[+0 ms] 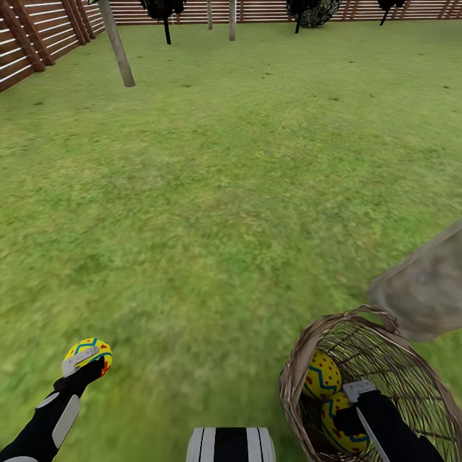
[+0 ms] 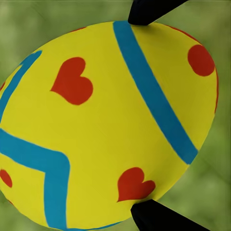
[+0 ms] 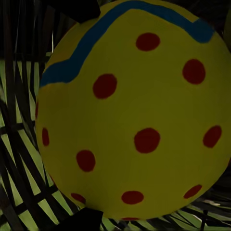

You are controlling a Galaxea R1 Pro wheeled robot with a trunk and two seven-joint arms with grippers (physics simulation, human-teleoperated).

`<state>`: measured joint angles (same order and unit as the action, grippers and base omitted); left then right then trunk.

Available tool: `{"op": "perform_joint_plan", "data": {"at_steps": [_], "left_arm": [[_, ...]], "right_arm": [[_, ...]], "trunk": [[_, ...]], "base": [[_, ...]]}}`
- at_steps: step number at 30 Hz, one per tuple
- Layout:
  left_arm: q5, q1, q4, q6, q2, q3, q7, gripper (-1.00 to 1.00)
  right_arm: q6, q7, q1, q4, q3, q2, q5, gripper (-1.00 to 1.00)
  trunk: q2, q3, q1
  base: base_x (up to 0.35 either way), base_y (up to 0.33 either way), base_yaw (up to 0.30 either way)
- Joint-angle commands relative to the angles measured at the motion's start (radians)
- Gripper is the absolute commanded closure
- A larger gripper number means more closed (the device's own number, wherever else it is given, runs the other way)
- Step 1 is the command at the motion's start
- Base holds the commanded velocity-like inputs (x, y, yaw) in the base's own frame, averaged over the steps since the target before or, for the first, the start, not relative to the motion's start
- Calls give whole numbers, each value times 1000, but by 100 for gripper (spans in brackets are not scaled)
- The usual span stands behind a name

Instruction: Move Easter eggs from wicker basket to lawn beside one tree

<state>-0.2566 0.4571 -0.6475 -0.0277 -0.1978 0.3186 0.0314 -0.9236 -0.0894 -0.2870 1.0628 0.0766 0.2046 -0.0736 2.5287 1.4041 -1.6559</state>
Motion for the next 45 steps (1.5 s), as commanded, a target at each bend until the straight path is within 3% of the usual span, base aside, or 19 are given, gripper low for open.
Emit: {"op": "perform_joint_plan", "data": {"at_steps": [1,19,22,26,45], "left_arm": [[-11,0,-1,-3,0,-1,3,100],[-10,0,-1,-3,1,-3,2,100],[-10,0,-1,-6,1,-3,3,100],[-9,0,0,-6,21,-4,4,100],[-9,0,3,-8,21,-4,3,100]], "right_arm": [[-4,-8,0,1,1,2,-10,100],[26,-7,0,2,-3,-1,-8,100],[26,-6,0,2,-2,-3,-8,100],[28,-2,0,0,3,-4,-8,100],[29,-1,0,-33,6,-7,-4,100]], "trunk": [[0,1,0],[0,1,0],[0,-11,1],[-1,-26,3],[-6,-100,12]], "base": [[0,0,0],[0,0,0],[0,0,0],[0,0,0],[-59,0,0]]}}
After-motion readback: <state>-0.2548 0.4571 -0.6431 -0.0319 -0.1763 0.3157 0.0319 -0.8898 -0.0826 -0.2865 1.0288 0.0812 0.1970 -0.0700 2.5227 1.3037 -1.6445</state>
